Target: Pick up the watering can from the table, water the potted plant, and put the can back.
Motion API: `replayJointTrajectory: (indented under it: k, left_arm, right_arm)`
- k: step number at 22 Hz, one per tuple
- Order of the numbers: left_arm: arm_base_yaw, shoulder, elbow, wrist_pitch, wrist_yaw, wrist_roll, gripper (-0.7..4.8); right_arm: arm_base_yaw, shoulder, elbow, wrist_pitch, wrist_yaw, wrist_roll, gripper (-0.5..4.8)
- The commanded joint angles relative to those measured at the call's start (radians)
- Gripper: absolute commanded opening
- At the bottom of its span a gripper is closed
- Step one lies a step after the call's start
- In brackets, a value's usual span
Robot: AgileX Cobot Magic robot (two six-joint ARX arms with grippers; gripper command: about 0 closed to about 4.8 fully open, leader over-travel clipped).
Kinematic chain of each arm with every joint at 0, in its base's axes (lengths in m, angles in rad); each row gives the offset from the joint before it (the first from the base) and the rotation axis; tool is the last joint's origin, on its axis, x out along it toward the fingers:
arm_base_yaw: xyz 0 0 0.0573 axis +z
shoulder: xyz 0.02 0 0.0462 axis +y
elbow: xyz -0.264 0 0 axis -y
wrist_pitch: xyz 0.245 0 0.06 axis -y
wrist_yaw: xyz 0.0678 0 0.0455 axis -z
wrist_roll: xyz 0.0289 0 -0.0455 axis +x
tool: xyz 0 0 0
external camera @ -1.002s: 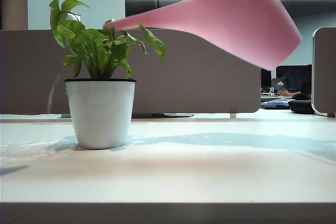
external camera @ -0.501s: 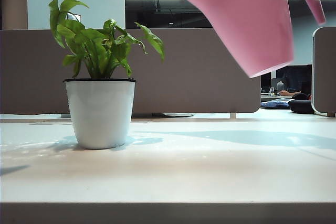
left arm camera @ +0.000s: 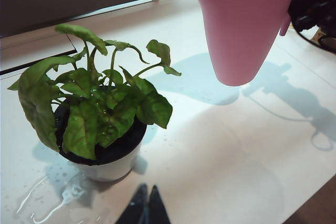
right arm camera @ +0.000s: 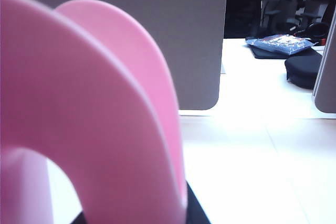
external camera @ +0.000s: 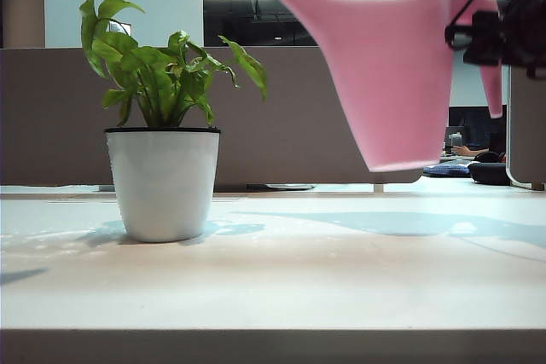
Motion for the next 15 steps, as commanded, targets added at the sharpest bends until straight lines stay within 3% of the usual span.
replayJointTrajectory:
  k: [1,15]
  left_arm:
    - [0.002,-0.003,0.003,0.007,-0.003,0.004,-0.04]
    - [0.002,-0.003,0.003,0.007,-0.045,0.027,-0.04]
  right_arm:
    - [0.000,0.055,-0.007,0.200,-0.002,0.026,1.11]
    - [0.000,0.429,-0.009,0.586,-0.002,0.034,1.11]
